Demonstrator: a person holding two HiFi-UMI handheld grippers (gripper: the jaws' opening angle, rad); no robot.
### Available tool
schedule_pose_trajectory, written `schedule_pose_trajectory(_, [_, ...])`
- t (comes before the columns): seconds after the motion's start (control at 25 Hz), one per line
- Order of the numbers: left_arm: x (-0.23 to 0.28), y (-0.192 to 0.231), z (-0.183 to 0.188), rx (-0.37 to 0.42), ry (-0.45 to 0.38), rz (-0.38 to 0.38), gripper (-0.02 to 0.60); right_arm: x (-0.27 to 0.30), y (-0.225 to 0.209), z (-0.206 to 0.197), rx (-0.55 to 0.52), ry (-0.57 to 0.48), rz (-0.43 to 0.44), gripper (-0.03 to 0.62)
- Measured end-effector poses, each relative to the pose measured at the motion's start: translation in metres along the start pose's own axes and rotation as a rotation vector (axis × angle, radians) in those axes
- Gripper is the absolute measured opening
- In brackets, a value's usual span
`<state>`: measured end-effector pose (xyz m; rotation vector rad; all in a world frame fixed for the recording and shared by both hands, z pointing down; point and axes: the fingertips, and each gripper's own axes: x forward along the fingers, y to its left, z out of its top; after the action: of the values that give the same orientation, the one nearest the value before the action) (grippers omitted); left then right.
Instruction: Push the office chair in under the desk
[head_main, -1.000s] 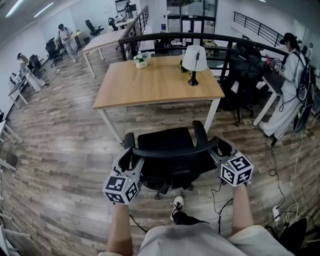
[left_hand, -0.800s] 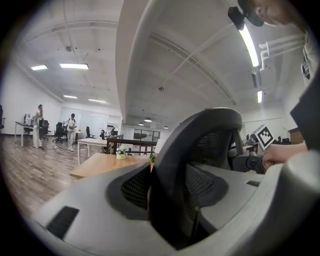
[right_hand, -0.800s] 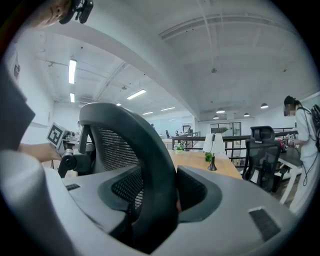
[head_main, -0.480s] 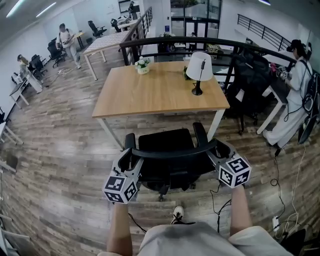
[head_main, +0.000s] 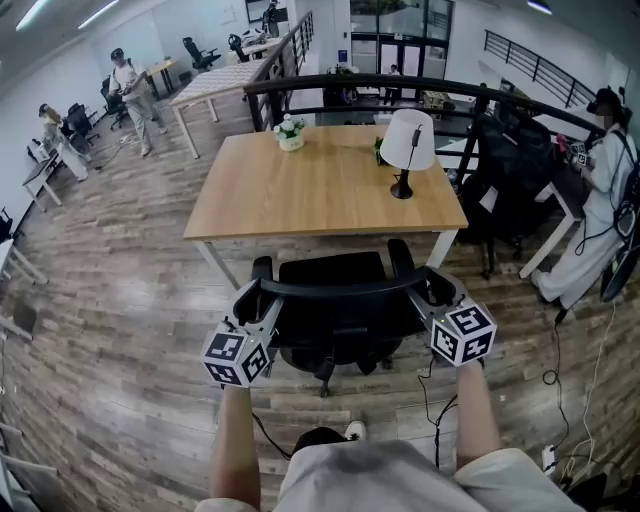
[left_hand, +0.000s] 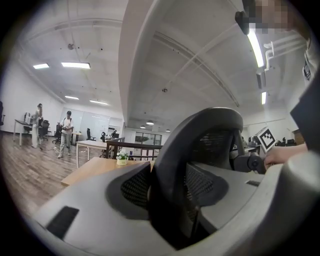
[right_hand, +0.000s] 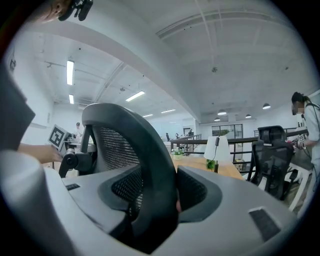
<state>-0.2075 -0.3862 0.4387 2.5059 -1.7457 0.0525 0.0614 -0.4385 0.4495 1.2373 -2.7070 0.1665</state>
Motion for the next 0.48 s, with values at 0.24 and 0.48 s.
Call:
schedule_pose_trajectory(0.24, [0.034, 0.021, 0.003, 0.001, -0.005, -0.003, 0.261, 0.036, -0.020, 0.005, 0.004, -0.004, 0.011, 0.225])
schedule_pose_trajectory(0.48, [0.076, 0.047, 0.005, -0.011, -0.009, 0.011, 0.262, 0.079, -0.046, 0.012, 0.027, -0.019, -0.005, 0.227])
